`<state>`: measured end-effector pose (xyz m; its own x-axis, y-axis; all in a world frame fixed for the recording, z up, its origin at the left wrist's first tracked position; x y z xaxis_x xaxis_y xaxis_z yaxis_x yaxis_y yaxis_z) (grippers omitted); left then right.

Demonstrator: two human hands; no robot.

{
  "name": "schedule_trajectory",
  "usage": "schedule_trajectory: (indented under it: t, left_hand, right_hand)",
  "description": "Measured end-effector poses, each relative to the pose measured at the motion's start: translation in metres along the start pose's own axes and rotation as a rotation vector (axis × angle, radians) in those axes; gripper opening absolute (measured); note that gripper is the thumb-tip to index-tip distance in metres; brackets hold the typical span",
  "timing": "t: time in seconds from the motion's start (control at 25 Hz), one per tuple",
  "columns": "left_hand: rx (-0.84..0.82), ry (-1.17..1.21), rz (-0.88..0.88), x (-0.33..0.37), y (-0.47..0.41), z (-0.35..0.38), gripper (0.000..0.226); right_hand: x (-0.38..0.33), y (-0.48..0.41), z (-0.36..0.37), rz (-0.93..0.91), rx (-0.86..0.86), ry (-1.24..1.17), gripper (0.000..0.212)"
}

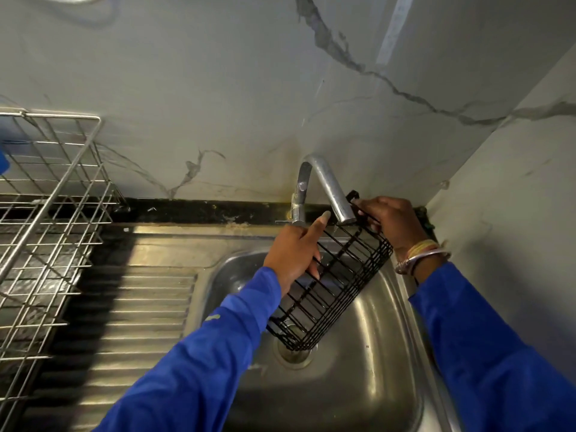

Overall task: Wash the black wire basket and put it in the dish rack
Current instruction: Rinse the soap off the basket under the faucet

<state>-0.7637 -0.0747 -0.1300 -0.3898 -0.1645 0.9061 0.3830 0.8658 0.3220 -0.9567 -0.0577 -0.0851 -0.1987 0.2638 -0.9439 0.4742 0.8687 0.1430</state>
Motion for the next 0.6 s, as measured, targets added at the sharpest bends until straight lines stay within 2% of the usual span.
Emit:
schedule_trajectory:
  t: [0.2,0.32,0.36,0.44,0.56,0.6]
  left_hand:
    - [0.063,-0.480,0.147,0.027,-0.020,0.006,0.052]
    - [0.116,-0.691,0.227,0.046,-0.026,0.013,0.034]
    - [0.110,-0.759,0.250,0.050,-0.024,0.022,0.035]
    - [0.058,-0.821,0.264,0.050,-0.021,0.049,0.051]
    - [0.043,-0.697,0.318,0.051,-0.014,0.073,0.111]
    - [0.049,-0.701,0.350,0.052,-0.015,0.074,0.120]
  right_hand:
    - [0.024,0.011,-0.015,0.153,0.040,-0.061,0.016]
    - [0.030,0.018,-0.032,0.218,0.181,-0.086,0.012]
    - [0.031,0.021,-0.036,0.241,0.230,-0.072,0.015]
    - [0.031,0.024,-0.045,0.246,0.315,-0.052,0.019]
    - [0.025,0.029,-0.051,0.210,0.345,0.018,0.020]
    - [0.026,0.032,-0.055,0.224,0.366,0.016,0.020]
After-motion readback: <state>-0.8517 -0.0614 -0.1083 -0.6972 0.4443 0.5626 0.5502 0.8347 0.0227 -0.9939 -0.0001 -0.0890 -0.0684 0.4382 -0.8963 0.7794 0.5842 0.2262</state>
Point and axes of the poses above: each hand's wrist, its own y-axis away from the middle knuckle, its own z-axis out of the palm, x = y × z, the point moved 10 cm from there along -y, towards the middle knuckle, and after that the axes turned 5 degrees about -y, right-handed, at the moved point
